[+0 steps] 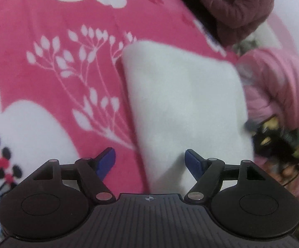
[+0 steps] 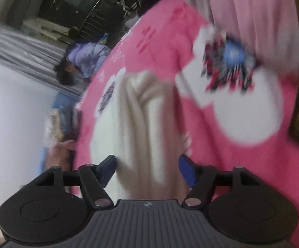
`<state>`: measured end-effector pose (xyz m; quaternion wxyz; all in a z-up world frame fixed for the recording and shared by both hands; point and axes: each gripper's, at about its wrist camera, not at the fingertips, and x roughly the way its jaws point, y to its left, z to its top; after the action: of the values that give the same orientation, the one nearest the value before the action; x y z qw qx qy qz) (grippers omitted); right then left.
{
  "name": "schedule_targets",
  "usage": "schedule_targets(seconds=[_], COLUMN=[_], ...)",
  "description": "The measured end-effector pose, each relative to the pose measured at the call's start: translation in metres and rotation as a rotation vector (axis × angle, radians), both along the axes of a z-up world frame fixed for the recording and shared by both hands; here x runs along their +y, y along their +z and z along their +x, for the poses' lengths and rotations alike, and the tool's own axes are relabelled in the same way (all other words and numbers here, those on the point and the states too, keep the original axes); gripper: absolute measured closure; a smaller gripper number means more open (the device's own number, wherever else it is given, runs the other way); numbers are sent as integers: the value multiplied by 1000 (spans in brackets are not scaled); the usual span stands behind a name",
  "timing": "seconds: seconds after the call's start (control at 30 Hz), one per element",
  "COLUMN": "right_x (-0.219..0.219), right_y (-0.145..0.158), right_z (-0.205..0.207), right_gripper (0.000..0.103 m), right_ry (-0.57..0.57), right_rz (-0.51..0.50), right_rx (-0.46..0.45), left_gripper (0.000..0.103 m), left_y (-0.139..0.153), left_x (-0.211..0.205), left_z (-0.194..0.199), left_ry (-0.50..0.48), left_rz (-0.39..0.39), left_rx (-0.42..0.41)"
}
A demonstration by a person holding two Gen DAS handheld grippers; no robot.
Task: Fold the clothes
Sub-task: 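Grasp the folded sweater end with both tools side by side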
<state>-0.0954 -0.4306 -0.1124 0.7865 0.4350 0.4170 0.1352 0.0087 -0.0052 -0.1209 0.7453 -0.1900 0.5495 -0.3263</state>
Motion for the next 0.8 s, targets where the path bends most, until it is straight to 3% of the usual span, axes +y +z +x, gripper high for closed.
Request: schedule_targets(seconds=[0.2, 0.5, 0.63, 0.8], right_x=[17, 30, 27, 28], right_y=[-14, -24, -23, -11], right_z=[27, 89, 85, 75], right_gripper=[16, 0, 6, 14], right_ry=[32, 143, 186, 187], right_rz=[-20, 15, 21, -39], right_rx=[-17, -60, -76, -79], left_gripper=[27, 26, 26, 27], left_y=[-14, -20, -22, -13], left_x=[-13, -32, -34, -40], left_z=[23, 48, 51, 43], left_ry=[-71, -84, -76, -78], left_rz=[-88, -134, -143, -76], left_rx=[-1, -14, -17, -71])
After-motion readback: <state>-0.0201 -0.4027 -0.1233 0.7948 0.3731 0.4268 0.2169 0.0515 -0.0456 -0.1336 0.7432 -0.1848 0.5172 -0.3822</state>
